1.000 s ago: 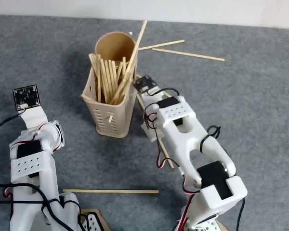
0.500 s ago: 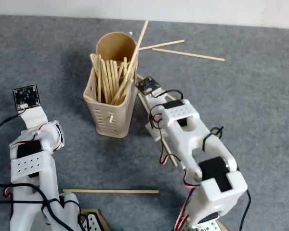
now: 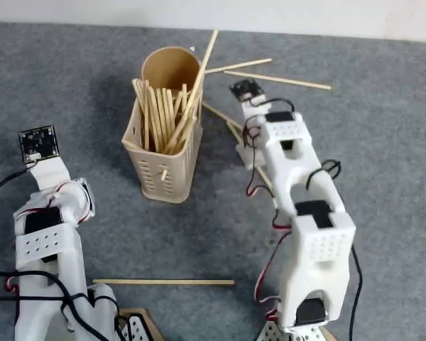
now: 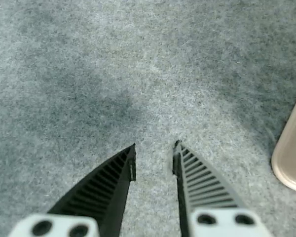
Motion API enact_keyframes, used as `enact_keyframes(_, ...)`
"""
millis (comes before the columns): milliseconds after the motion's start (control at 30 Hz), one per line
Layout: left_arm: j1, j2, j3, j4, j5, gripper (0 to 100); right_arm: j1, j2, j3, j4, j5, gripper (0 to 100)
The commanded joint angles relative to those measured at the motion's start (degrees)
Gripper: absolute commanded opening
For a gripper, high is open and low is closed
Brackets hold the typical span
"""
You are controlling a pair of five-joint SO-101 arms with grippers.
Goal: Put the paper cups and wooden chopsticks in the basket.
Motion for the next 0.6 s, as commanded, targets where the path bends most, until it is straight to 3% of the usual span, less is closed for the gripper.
enact_keyframes(0, 0.84, -0.04, -0.22, -0.97, -0.62, 15, 2.68, 4.09, -9.63, 3.03, 0.97, 16.0)
enact_keyframes(233, 0.84, -0.04, -0.22, -0.97, -0.62, 15, 2.42, 5.76, -21.67, 4.53, 1.93, 16.1)
enact_keyframes(567, 0.84, -0.04, -0.22, -0.97, -0.62, 15, 2.42, 13.58, -26.68, 0.31, 14.15, 16.2)
